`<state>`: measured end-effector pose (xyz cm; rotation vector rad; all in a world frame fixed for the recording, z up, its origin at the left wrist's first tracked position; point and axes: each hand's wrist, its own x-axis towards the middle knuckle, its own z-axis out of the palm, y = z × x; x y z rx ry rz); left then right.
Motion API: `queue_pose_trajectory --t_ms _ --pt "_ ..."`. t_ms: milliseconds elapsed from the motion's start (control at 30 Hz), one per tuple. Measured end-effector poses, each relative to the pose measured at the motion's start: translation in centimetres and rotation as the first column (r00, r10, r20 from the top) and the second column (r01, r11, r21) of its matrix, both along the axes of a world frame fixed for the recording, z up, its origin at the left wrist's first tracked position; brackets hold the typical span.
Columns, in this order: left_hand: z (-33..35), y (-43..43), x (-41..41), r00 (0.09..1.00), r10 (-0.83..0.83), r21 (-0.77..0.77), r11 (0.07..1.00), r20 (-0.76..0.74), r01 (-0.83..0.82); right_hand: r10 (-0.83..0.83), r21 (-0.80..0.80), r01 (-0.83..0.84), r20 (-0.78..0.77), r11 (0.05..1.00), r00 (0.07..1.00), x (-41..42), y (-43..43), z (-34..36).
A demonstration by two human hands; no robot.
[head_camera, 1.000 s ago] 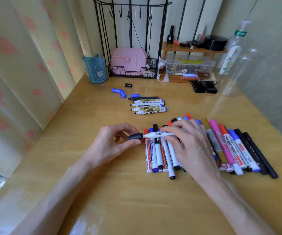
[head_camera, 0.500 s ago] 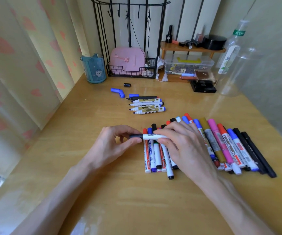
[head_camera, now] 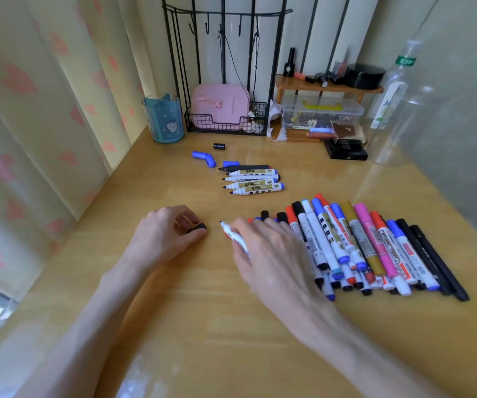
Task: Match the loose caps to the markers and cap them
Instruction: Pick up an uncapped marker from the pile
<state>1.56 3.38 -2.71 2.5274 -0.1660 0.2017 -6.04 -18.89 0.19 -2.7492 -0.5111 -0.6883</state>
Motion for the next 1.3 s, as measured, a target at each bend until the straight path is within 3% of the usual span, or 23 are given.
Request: queue_pose_trajectory --t_ms 267,333,500,633,733,900,1000,1100,1200,1300 --pt "0.5 0.1 -0.2 0.999 0.008 -0.017 1.0 -0.038 -0.009 -0.078 -0.024 0.076 -0.081 0.997 0.994 2.1 4.4 -1.6" --pt "0.6 0.1 -0.2 0.999 0.006 -0.007 1.0 -0.046 -0.007 -0.042 0.005 0.042 -0.088 0.999 0.995 2.3 4.2 -1.4" --pt "0.9 -0.2 -0.3 0.999 -0.01 0.006 1.0 -0.046 0.011 -0.142 -0.036 0.139 -0.118 0.99 0.983 4.0 0.9 -0.5" --pt "0.9 -0.5 -0.5 0.999 -0.017 0.008 1.0 -0.027 0.017 -0.081 -0.086 0.062 -0.242 0.994 0.967 5.0 0.0 -0.2" --pt "0.7 -0.6 -0.5 1.0 -0.015 -0.013 1.0 0.009 0.015 -0.08 -0.116 0.059 -0.19 0.992 0.978 5.4 0.6 -0.7" --pt "0.9 -1.6 -0.8 0.971 -0.151 -0.117 0.978 0.184 0.174 0.03 0.108 -0.017 -0.118 0.994 0.993 5.4 0.5 -0.3" --pt "1.2 -2.8 -1.2 0.956 -0.207 -0.162 0.957 0.206 0.242 0.155 0.299 -0.109 -0.137 0.948 0.978 5.1 0.5 0.2" --pt "1.3 -2.9 -1.2 0.966 -0.189 -0.245 0.942 0.176 0.229 0.214 0.36 -0.138 -0.181 0.923 0.96 5.1 0.0 0.7" --pt "1.4 -2.9 -1.2 0.974 -0.148 -0.262 0.946 0.169 0.189 0.197 0.274 -0.116 -0.289 0.955 0.937 6.0 -1.5 1.8" --pt "1.3 -3.0 -1.3 0.981 -0.112 -0.287 0.945 0.158 0.154 0.01 0.063 0.014 -0.363 0.998 0.932 8.4 -3.2 2.9"
